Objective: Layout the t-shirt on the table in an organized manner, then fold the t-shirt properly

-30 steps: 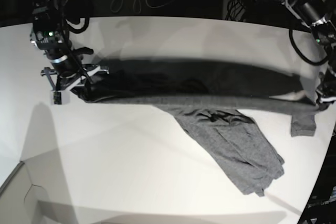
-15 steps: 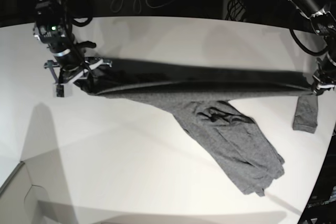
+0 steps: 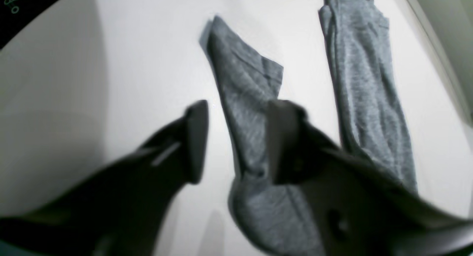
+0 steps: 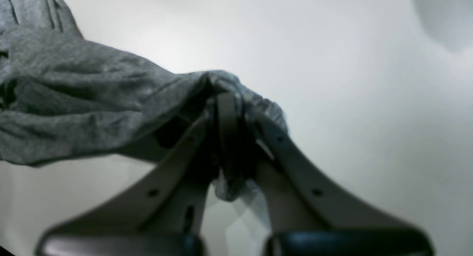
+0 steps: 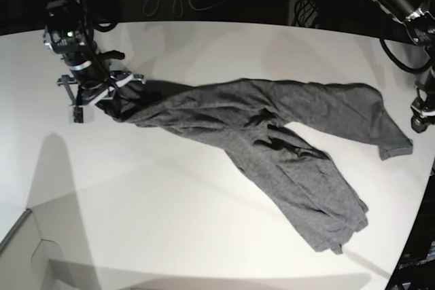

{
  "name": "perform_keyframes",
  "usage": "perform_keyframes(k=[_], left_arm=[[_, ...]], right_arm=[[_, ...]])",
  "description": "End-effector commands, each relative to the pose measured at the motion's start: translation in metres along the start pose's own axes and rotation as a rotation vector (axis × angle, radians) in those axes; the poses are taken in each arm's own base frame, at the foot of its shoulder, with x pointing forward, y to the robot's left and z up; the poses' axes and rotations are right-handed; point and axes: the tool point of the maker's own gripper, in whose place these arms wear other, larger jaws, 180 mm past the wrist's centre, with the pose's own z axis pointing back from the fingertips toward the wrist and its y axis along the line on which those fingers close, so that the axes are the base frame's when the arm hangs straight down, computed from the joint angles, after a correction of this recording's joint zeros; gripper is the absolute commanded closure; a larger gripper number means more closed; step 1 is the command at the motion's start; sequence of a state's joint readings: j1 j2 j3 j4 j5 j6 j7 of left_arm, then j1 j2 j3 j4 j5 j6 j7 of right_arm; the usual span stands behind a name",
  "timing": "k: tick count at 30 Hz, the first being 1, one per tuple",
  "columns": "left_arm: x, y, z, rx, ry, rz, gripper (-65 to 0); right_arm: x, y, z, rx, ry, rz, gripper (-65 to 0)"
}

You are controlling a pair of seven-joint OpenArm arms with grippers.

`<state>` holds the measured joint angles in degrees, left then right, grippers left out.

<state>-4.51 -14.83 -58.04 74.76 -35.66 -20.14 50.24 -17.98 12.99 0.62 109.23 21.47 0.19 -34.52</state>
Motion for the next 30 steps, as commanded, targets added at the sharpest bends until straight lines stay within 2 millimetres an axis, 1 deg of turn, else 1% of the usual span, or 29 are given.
perform_keyframes(k=[1, 2, 3, 7, 9, 10, 12, 13, 15, 16, 18, 21, 24, 28, 30], left_arm=[[0.019, -0.01, 0.001, -0.029, -0.053, -0.015, -29.1], [0.019, -0.011, 0.001, -0.033, -0.055, -0.012, -29.0], [0.021, -0.017, -0.002, -0.048, -0.063, -0.003, -28.8], [0.024, -0.05, -0.014, -0.141, -0.097, 0.071, -29.2], [0.022, -0.082, -0.028, -0.197, -0.091, 0.09, -29.2], [0.017, -0.098, -0.037, -0.218, -0.079, 0.086, -29.2], [0.001, -0.132, -0.056, -0.257, -0.045, 0.069, -29.2], [-0.007, -0.146, -0.065, -0.269, -0.031, 0.056, -29.1], [-0.026, -0.167, -0.08, -0.283, -0.002, 0.04, -29.0], [-0.039, -0.174, -0.087, -0.282, 0.016, 0.039, -29.0], [-0.052, -0.182, -0.098, -0.281, 0.03, 0.04, -28.9], [-0.069, -0.181, -0.112, -0.263, 0.053, 0.063, -28.9], [-0.08, -0.179, -0.121, -0.253, 0.072, 0.092, -28.9], [-0.083, -0.179, -0.125, -0.251, 0.068, 0.106, -28.9], [-0.087, -0.184, -0.126, -0.259, 0.079, 0.089, -28.9]], right_arm=[[0.013, 0.0, 0.002, 0.003, -0.045, 0.009, 0.0], [0.013, 0.0, 0.002, 0.003, -0.045, 0.009, 0.0], [0.013, 0.0, 0.002, 0.003, -0.045, 0.009, 0.0], [0.012, 0.0, 0.002, 0.004, -0.041, 0.009, 0.0], [0.012, 0.0, 0.002, 0.004, -0.041, 0.009, 0.0], [0.012, 0.0, 0.002, 0.004, -0.041, 0.009, 0.0], [0.012, 0.0, 0.002, 0.004, -0.041, 0.009, 0.0], [0.012, 0.0, 0.002, 0.004, -0.041, 0.009, 0.0], [0.012, -0.001, 0.002, 0.002, -0.039, 0.013, 0.0], [0.012, -0.001, 0.002, 0.002, -0.039, 0.015, 0.0], [0.012, -0.001, 0.002, 0.002, -0.039, 0.015, 0.0], [0.012, -0.001, 0.002, 0.002, -0.039, 0.016, 0.0], [0.012, -0.001, 0.003, 0.001, -0.038, 0.016, 0.0], [0.012, -0.002, 0.003, 0.001, -0.037, 0.017, 0.0], [0.012, -0.002, 0.003, 0.001, -0.037, 0.017, 0.0]])
